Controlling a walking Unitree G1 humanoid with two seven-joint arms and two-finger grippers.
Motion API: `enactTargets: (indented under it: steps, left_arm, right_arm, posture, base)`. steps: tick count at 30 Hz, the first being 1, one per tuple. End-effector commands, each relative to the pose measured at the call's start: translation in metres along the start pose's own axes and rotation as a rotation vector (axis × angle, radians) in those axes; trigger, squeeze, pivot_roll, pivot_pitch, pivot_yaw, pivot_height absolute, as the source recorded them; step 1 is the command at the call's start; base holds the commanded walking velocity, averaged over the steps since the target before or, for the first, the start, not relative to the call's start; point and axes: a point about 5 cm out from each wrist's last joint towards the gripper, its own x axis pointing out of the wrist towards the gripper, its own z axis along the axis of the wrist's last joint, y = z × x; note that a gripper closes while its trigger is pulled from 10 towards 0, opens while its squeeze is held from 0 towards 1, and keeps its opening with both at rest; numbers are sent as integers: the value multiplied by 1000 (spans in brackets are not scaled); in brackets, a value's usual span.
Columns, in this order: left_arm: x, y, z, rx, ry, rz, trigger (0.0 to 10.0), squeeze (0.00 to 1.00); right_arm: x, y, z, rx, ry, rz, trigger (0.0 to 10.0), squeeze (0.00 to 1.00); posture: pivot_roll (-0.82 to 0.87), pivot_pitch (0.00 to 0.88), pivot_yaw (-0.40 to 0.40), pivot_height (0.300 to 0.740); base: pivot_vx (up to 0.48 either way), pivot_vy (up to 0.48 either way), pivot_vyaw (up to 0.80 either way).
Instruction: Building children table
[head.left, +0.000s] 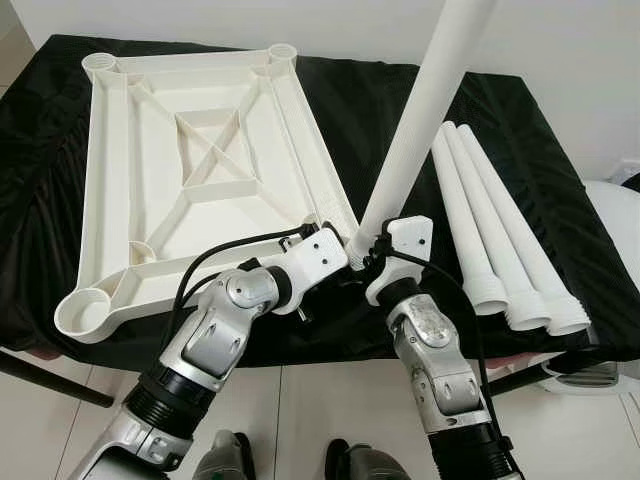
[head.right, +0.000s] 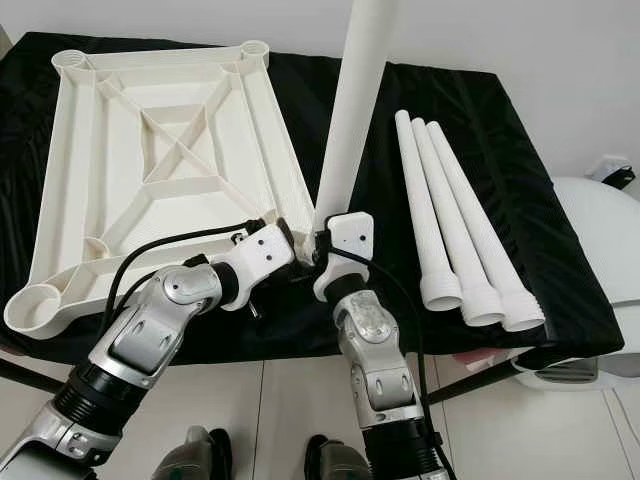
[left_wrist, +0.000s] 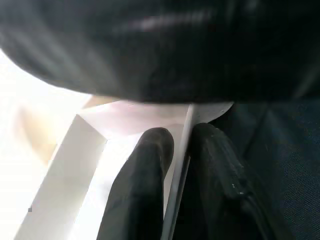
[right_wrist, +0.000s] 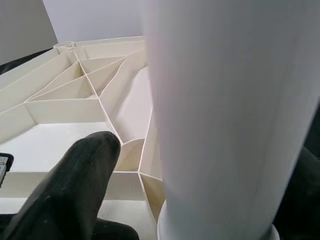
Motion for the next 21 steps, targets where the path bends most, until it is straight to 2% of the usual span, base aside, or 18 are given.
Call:
enactTargets:
  steps: [1, 6, 7, 8, 9, 16, 21]
  left_arm:
    - [5, -5, 7, 37, -33, 14, 10000, 0]
    - [4, -4, 6, 36, -31, 18, 10000, 0]
    - [4, -4, 6, 36, -30, 19, 10000, 0]
    - [4, -4, 6, 36, -30, 19, 10000, 0]
    - [4, -5, 6, 36, -30, 18, 10000, 0]
    - [5, -6, 6, 38, -35, 12, 10000, 0]
    - [6, -7, 7, 42, -37, 9, 10000, 0]
  right_arm:
    - [1, 14, 3, 53, -29, 85, 10000, 1000]
    - [-2, 1, 3, 27, -23, 116, 10000, 1000]
    - [-3, -5, 3, 22, -16, 137, 10000, 467]
    - [-3, -5, 3, 22, -16, 137, 10000, 467]
    - [-4, -12, 3, 13, -8, 166, 10000, 0]
    - [-5, -39, 5, -21, 15, 301, 10000, 0]
    - [-4, -48, 5, -33, 35, 379, 10000, 0]
  posture:
    - [-51, 107, -72, 740]
    - [-52, 98, -70, 740]
    - [-54, 94, -70, 740]
    - [-54, 94, -70, 740]
    - [-57, 91, -68, 740]
    - [-63, 78, -64, 740]
    - [-62, 73, -59, 740]
  base:
    - [0, 0, 0]
    - [0, 0, 0]
    - [0, 0, 0]
    - [0, 0, 0]
    - [0, 0, 0]
    - [0, 0, 0]
    - [0, 0, 0]
